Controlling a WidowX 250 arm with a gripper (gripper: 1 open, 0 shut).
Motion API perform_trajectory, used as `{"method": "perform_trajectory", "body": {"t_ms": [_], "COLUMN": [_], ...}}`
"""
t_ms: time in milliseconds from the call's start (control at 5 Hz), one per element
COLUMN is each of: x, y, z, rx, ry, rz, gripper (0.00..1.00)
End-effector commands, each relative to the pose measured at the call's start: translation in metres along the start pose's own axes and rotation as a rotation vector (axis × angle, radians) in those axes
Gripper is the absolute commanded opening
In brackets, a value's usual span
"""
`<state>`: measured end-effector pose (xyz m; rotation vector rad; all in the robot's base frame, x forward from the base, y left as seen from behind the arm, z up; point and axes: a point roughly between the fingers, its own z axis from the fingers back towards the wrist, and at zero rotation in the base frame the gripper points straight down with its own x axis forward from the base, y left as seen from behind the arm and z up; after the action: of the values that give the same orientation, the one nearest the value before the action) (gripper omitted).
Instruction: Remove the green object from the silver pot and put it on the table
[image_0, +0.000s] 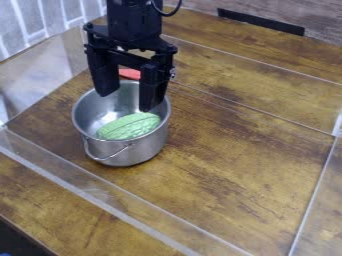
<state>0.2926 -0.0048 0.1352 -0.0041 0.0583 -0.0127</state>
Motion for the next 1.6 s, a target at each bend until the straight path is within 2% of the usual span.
{"method": "perform_trajectory", "body": {"t_ms": [0,200,400,1000,1400], "x": [-0.003,0.0,0.013,0.024,0.027], "y": [0.002,0.003,0.01,-0.013,-0.007], "z": [-0.019,-0.044,-0.063,-0.047,-0.049], "rx": [0.005,0.01,0.01,-0.004,-0.009], "ry": [0.019,0.005,-0.057,-0.111,-0.151], "rz": [-0.039,-0.052,-0.059,-0.178,-0.115], "gripper": [1.0,1.0,1.0,1.0,1.0]}}
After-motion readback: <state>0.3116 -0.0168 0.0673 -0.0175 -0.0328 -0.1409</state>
